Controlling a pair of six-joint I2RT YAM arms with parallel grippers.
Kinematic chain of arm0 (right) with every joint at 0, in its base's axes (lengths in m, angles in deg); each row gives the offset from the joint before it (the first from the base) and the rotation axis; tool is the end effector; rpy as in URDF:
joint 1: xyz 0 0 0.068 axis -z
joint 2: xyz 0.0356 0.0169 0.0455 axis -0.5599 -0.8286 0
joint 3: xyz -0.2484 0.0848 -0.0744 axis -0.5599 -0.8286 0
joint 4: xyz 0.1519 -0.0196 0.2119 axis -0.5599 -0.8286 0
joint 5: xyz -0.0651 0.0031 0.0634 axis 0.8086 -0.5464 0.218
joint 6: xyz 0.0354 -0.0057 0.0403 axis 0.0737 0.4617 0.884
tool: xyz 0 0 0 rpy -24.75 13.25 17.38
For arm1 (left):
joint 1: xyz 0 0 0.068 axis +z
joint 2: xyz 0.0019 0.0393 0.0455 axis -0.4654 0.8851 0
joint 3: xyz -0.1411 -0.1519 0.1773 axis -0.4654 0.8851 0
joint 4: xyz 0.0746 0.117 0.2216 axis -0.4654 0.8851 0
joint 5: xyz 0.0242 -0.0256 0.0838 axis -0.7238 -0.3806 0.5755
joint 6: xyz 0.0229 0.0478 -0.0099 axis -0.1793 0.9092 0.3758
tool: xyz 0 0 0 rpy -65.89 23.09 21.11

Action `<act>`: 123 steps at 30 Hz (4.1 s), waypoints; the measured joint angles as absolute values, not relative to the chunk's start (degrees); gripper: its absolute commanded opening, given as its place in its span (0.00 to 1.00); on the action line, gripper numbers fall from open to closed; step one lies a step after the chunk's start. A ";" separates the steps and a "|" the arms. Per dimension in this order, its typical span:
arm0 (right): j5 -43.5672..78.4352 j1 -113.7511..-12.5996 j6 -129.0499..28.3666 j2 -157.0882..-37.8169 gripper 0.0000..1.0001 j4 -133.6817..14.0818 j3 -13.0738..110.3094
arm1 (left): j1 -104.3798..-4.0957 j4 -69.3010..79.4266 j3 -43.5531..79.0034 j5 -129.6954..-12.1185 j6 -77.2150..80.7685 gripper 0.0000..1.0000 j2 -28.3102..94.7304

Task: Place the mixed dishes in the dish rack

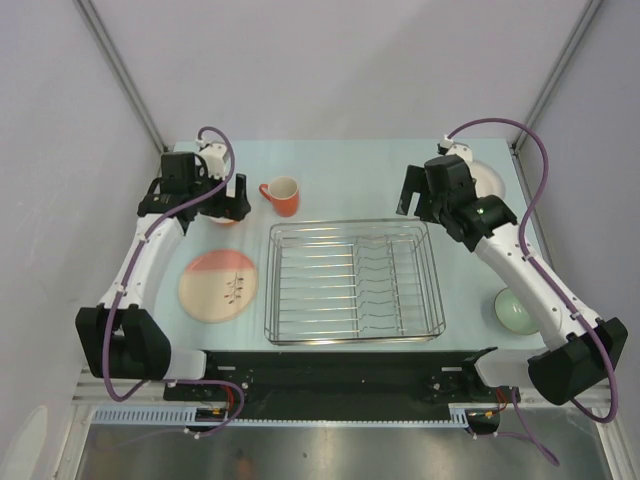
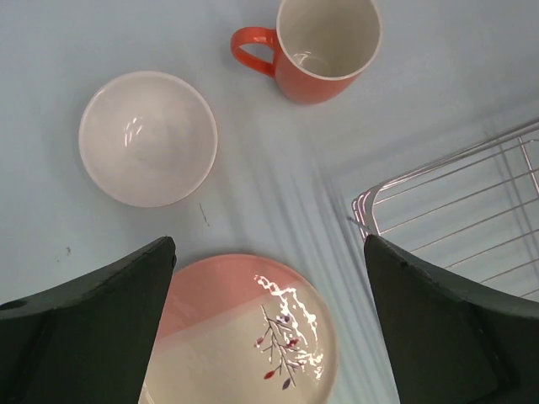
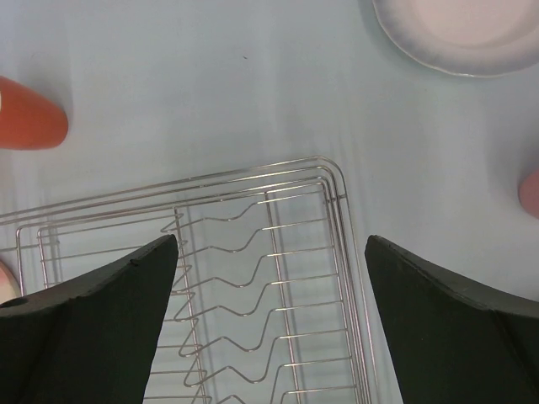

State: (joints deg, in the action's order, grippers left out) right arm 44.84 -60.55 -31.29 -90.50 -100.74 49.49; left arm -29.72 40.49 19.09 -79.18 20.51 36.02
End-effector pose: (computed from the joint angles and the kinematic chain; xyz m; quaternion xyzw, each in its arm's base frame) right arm 0.2501 0.1113 0.3696 0.0687 0.8902 0.0475 0.4479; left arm 0.2982 -0.0204 0.3293 0.1314 0.8919 -0.1120 0.4179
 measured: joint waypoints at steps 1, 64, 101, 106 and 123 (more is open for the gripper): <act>44.71 -60.57 -31.27 -90.50 1.00 -100.66 49.45 | -29.72 40.05 19.13 -79.05 20.93 1.00 36.26; 49.54 -60.99 -28.21 -75.18 0.99 -97.07 36.75 | -34.18 15.59 22.43 -56.56 35.05 0.39 66.14; 54.26 -61.25 -24.53 -80.47 0.99 -103.10 34.26 | -45.50 51.22 -9.24 -107.42 12.84 0.01 40.67; 56.54 -61.56 -21.61 -75.57 1.00 -107.10 33.49 | -52.56 42.43 -6.86 -115.27 -1.45 0.00 46.88; 66.68 -61.58 -17.58 -53.65 1.00 -112.63 36.86 | -70.83 -2.42 4.90 -116.93 -50.70 0.00 61.37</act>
State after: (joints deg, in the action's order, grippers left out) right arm 66.68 -61.58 -17.58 -53.65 -112.63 36.86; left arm -70.83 -2.42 4.90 -116.93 -50.70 61.37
